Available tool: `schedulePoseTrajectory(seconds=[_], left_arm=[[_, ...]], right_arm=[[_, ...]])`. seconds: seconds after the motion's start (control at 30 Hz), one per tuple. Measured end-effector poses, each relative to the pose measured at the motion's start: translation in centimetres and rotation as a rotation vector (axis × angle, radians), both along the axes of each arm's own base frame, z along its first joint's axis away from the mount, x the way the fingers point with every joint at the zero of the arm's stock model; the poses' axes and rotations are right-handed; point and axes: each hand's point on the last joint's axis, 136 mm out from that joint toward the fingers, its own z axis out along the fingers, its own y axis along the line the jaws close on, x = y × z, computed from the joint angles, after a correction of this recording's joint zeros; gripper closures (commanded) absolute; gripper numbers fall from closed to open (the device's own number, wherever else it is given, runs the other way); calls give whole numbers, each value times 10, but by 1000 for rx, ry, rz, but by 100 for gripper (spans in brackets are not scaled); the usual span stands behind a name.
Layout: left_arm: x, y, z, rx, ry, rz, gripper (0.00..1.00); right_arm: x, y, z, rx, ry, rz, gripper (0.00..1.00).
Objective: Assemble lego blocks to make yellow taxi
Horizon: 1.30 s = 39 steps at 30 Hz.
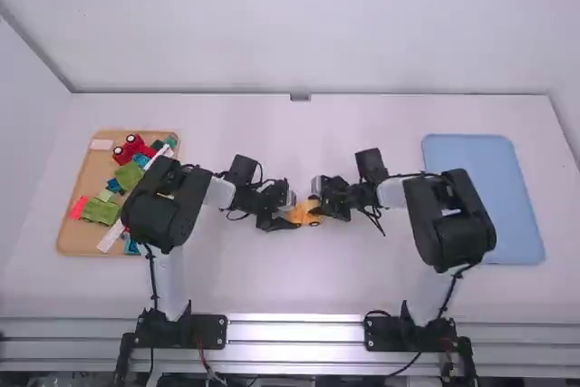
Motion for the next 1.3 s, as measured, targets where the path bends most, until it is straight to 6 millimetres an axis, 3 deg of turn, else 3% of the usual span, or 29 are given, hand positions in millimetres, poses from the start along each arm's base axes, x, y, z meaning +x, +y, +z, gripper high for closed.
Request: schedulePoseTrajectory(seconds=[0.5, 1.3], left_arm=[[0, 0, 0, 0, 2, 0, 49], [0, 0, 0, 0, 2, 0, 49]], right_arm=[[-6, -1, 5, 38, 26, 17, 71], [-12, 0, 2, 25, 47, 26, 74]])
